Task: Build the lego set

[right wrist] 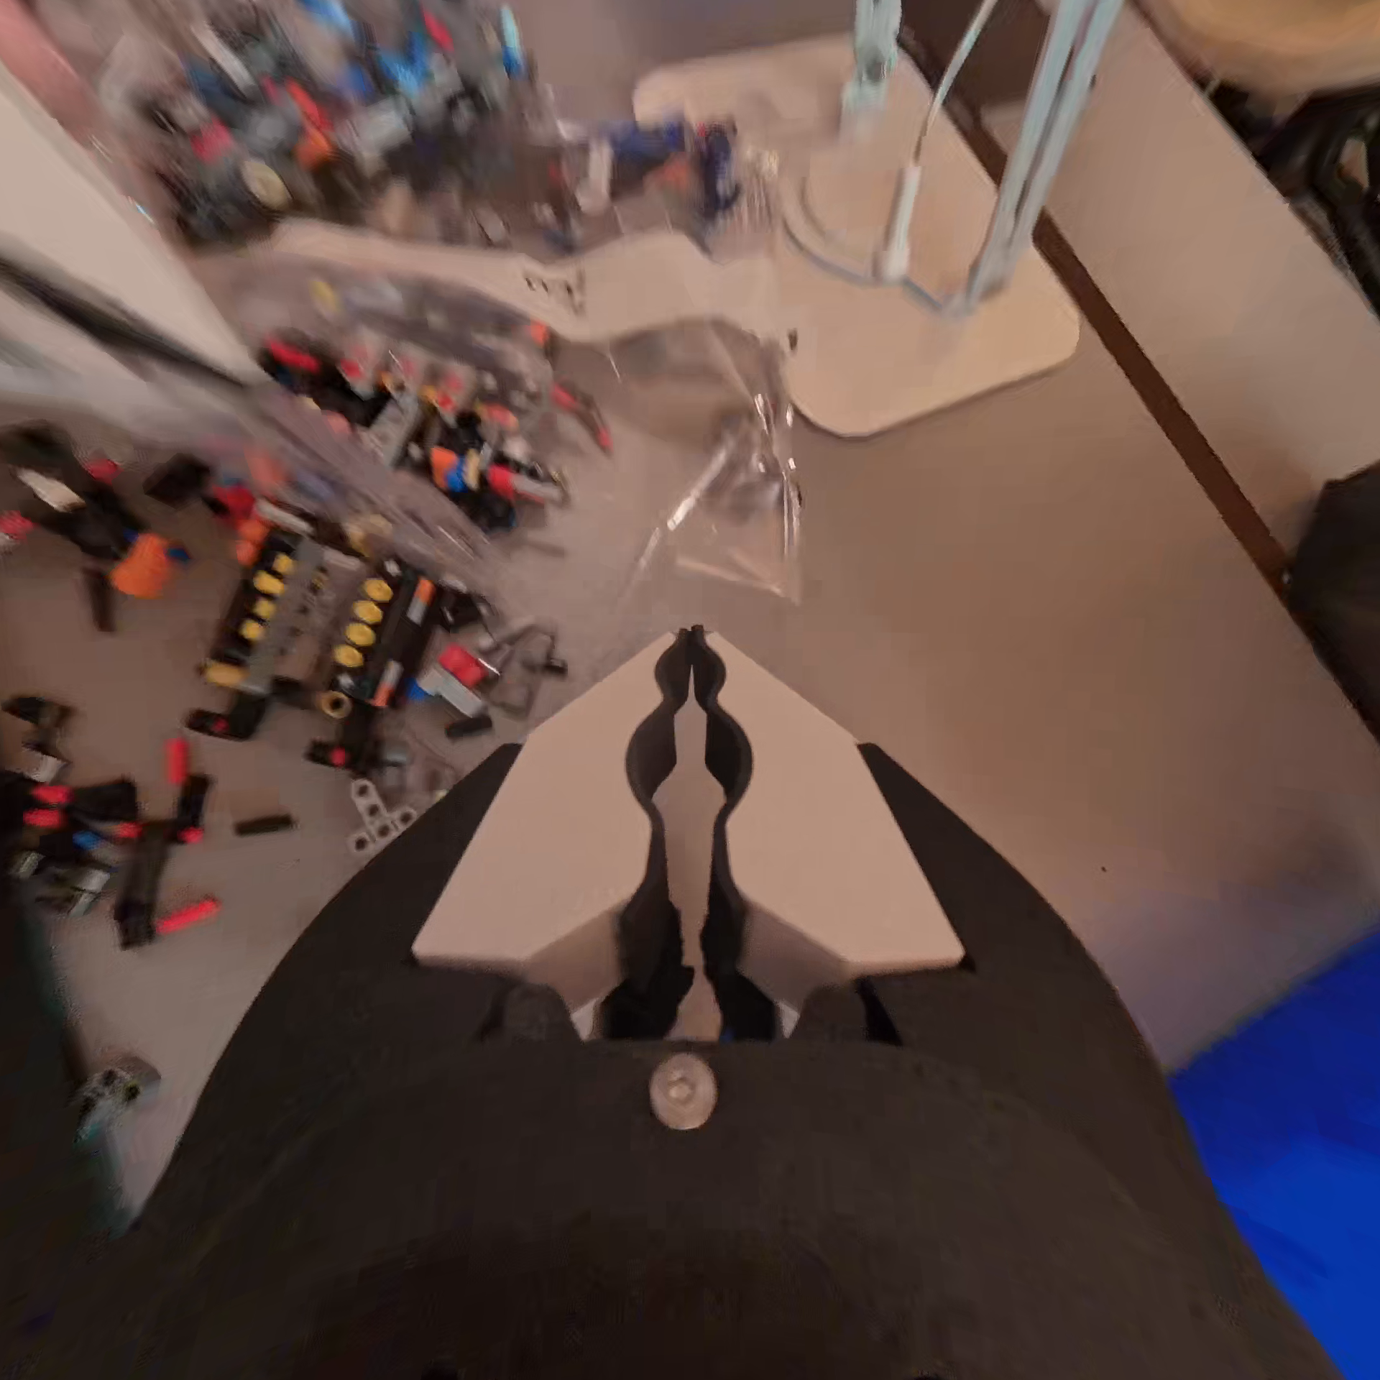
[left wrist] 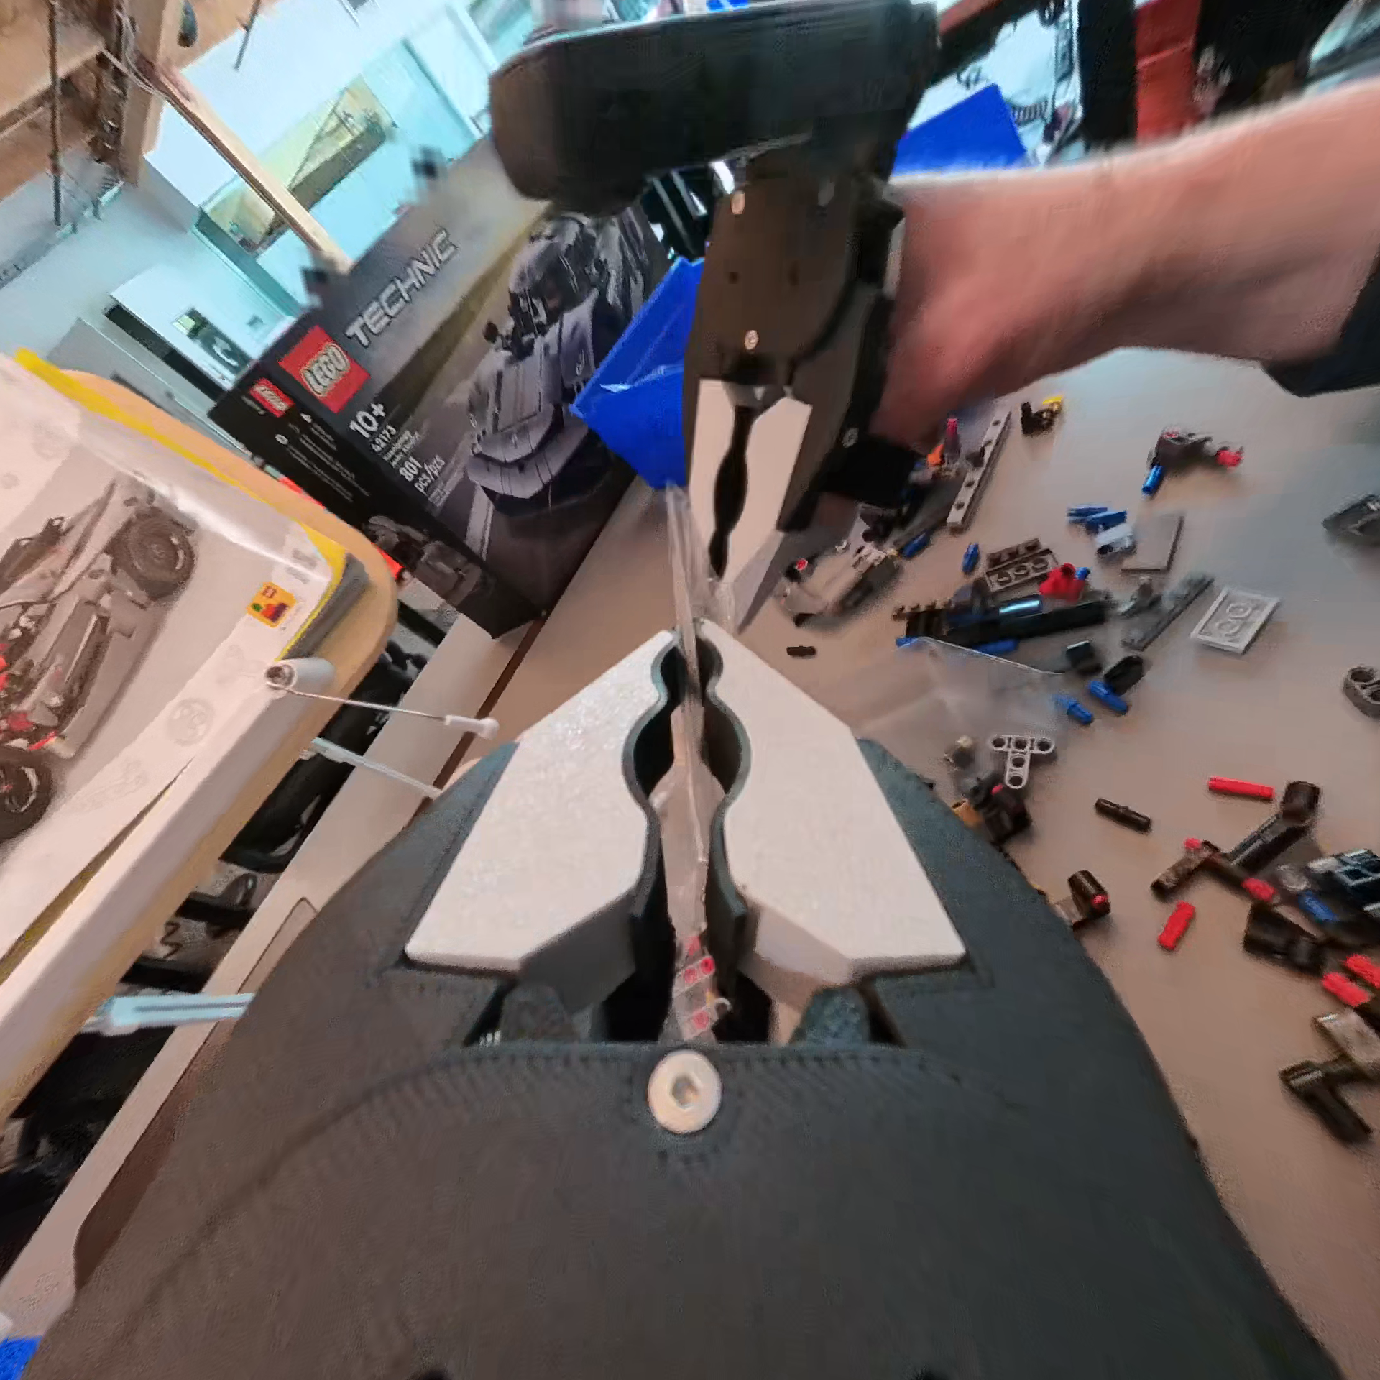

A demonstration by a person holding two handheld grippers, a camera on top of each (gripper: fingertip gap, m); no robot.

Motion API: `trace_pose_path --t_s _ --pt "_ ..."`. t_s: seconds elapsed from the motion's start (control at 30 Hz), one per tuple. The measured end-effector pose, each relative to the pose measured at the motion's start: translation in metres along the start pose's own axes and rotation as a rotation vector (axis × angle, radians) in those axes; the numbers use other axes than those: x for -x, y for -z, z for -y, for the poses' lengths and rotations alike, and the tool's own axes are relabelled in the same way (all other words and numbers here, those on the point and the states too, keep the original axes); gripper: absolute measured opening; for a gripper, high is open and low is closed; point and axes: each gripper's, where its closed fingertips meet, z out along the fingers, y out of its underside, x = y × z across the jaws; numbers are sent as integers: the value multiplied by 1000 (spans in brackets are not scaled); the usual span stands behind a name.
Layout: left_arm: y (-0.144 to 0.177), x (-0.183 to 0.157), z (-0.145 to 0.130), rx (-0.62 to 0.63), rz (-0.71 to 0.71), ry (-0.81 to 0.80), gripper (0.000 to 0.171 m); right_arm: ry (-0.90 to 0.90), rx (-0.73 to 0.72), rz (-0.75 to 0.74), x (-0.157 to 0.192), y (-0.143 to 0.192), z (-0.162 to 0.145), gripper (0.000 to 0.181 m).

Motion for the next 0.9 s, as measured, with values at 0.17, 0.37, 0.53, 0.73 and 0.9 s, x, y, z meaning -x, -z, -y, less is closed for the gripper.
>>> trace_pose_path --t_s 0.17,0.37,0.53,0.73,0.9 --pt "-2 3 -21 42 -39 39 0 -15 -176 80 15 15 30 0" --pt "-7 -1 -20 22 -89 129 0 -37 -298 171 20 31 45 13" --pt "-7 0 -21 -2 -118 201 0 35 -436 279 41 59 63 15" --pt "-9 -2 -22 -9 -140 230 0 121 -380 230 50 45 60 7" --pt "-8 -1 -22 -10 -142 233 0 161 -358 231 56 41 58 0"
